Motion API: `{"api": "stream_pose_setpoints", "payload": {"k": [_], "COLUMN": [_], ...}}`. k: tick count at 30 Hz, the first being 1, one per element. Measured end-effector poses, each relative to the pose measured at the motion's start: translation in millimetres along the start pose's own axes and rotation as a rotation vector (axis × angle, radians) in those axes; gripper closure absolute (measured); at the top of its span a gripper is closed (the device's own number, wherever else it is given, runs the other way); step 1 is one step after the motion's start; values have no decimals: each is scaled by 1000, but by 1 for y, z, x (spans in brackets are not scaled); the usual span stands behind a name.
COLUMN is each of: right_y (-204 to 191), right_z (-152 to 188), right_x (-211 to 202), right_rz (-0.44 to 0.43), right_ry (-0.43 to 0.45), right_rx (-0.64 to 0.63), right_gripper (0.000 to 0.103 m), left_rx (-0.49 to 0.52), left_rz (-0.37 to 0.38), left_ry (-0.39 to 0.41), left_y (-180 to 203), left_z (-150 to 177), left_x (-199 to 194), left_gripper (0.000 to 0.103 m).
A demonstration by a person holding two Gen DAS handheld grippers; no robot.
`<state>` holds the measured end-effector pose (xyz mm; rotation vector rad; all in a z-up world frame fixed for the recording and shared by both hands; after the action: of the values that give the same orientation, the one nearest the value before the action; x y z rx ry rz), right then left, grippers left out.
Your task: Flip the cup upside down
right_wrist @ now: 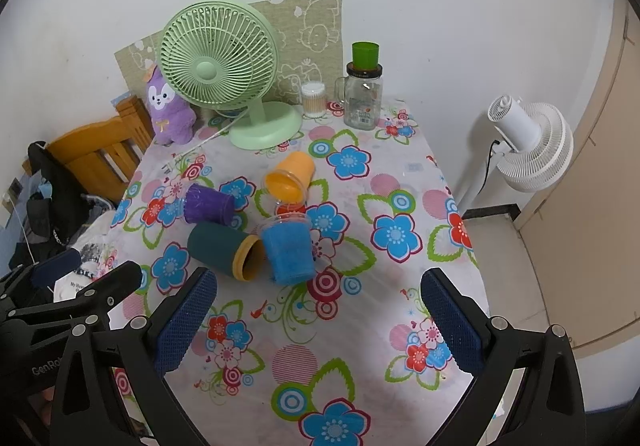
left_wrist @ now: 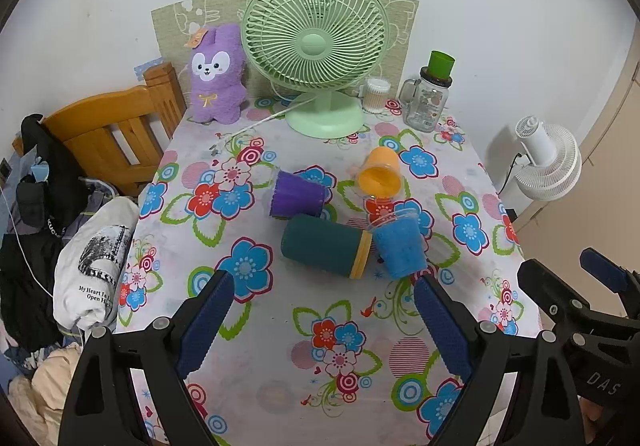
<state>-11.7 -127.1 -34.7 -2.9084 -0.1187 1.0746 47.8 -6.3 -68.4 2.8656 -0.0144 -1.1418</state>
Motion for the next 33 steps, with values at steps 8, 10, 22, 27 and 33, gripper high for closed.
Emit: {"api": "stream_pose_setpoints", "payload": {"k": [8,10,22,27,33], "right_y": [-1,-2,-8,-9,-9], "right_z": [0,0,-4,-7,-14], "right_x": [1,2,16,24,41], "right_rz": [-1,-4,-39,-42,-53], "right_ry": [-3,-5,-34,-44,-65], "right_rx": [-12,-14,-43,-60,-88], "right_gripper": [0,0,0,0,0], "left_rx": [3,2,-35,-30,-50], "left_rz": [0,-2,-16,-21,-23], "left_ry": [-4,-5,-27,-33,-51], "left_y": [1,1,-5,-5,-5], "left_z": [2,3,-1,-6,-10], "left_x": [1,2,12,22,37], "left_gripper": [10,10,11,11,11]}}
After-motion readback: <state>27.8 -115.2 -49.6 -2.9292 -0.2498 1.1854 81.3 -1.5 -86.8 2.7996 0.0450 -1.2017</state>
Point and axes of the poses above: each gripper's, at about its wrist camera, not at the fingertips, and x roughly the way its jaws point, y to its right, z to its underside, the point moved 8 cm from there along x, roughly the way its jaws point, and after that the axes turned 13 degrees about y, right-handed, at the moved point
